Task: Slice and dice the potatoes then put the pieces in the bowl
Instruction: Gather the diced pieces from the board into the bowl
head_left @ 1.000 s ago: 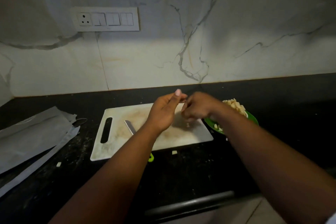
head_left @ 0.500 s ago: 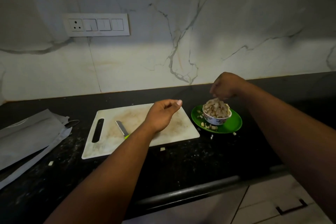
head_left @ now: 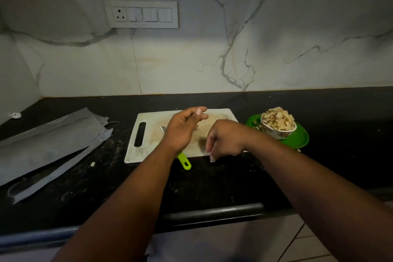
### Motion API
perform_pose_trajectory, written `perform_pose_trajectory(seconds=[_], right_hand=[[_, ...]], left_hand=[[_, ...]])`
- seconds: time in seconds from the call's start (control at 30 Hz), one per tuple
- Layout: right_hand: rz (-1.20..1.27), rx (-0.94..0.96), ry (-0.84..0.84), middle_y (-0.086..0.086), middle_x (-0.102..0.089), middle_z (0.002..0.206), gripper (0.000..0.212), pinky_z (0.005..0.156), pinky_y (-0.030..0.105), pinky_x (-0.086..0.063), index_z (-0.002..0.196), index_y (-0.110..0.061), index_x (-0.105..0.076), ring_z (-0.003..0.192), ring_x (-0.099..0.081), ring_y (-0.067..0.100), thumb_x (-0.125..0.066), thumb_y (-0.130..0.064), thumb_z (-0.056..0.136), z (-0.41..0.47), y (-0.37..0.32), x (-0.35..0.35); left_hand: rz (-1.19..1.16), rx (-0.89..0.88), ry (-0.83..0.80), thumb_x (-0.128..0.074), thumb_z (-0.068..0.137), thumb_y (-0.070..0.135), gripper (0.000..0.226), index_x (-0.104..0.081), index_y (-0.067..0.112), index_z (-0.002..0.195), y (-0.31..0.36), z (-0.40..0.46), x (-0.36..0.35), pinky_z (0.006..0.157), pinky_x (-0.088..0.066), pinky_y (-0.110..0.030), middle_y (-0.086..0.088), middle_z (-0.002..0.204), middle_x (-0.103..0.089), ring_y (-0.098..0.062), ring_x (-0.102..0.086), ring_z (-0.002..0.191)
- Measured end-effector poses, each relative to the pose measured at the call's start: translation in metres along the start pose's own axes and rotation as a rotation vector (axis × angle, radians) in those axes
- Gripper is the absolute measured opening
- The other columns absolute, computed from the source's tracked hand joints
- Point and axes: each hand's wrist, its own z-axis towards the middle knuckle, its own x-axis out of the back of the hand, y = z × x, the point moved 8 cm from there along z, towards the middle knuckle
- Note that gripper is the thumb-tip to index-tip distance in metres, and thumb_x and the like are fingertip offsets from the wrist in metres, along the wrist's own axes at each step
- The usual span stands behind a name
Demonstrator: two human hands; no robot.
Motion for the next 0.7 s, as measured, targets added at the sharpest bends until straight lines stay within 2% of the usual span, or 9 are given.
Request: perform_pose_trajectory(seconds=[0.07,0.17,0.33,0.53,0.7], right_hand=[[-0.067,-0.002,-0.044,-0.011,-0.073,0.083,0.021,0.058,0.017,-0.047,0.091,-0.026,-0.078,0.075,-0.066,0.005,-0.086,-0.023,0.072,0.002,-0.003,-0.009],[-0.120,-0.004,-0.049,-0.010,-0.074,0.086,0.021,0.068,0.021,-0.051,0.092,-0.024,-0.078,0.082,-0.067,0.008,-0.085,-0.020,0.074,0.004,-0.004,-0.011],[-0.205,-0.013,0.019,-0.006,-0.074,0.084,0.015,0.070,0.024,-0.053,0.088,-0.022,-0.078,0.080,-0.066,0.011,-0.084,-0.020,0.074,0.007,-0.007,-0.006],[-0.218,-0.007,-0.011,-0.005,-0.073,0.081,0.009,0.077,0.033,-0.059,0.083,-0.021,-0.077,0.080,-0.067,0.014,-0.079,-0.018,0.074,0.012,-0.010,-0.010],[-0.157,-0.020,-0.043,-0.008,-0.073,0.077,0.008,0.068,0.027,-0.057,0.077,-0.022,-0.076,0.075,-0.067,0.010,-0.082,-0.020,0.072,0.014,-0.007,-0.013]], left_hand=[[-0.030,0.011,0.032,-0.048,0.107,0.042,0.033,-0.073,0.025,0.119,0.000,0.000,0.003,0.099,-0.053,-0.035,0.003,0.107,-0.079,-0.009,-0.069,0.112],[-0.048,0.008,0.114,-0.044,0.108,0.048,0.042,-0.075,0.021,0.116,0.001,0.000,0.014,0.095,-0.055,-0.035,0.000,0.106,-0.079,-0.006,-0.071,0.105],[-0.084,0.015,0.247,-0.040,0.109,0.049,0.047,-0.077,0.018,0.110,0.003,0.003,0.030,0.092,-0.055,-0.033,-0.001,0.103,-0.079,-0.007,-0.072,0.102],[-0.039,0.027,0.232,-0.041,0.108,0.051,0.050,-0.077,0.016,0.110,0.000,0.003,0.026,0.088,-0.052,-0.031,0.000,0.101,-0.079,-0.007,-0.072,0.101],[0.033,0.007,0.193,-0.044,0.107,0.054,0.047,-0.079,0.024,0.102,-0.004,0.003,0.022,0.098,-0.055,-0.042,0.001,0.096,-0.079,-0.007,-0.072,0.100]])
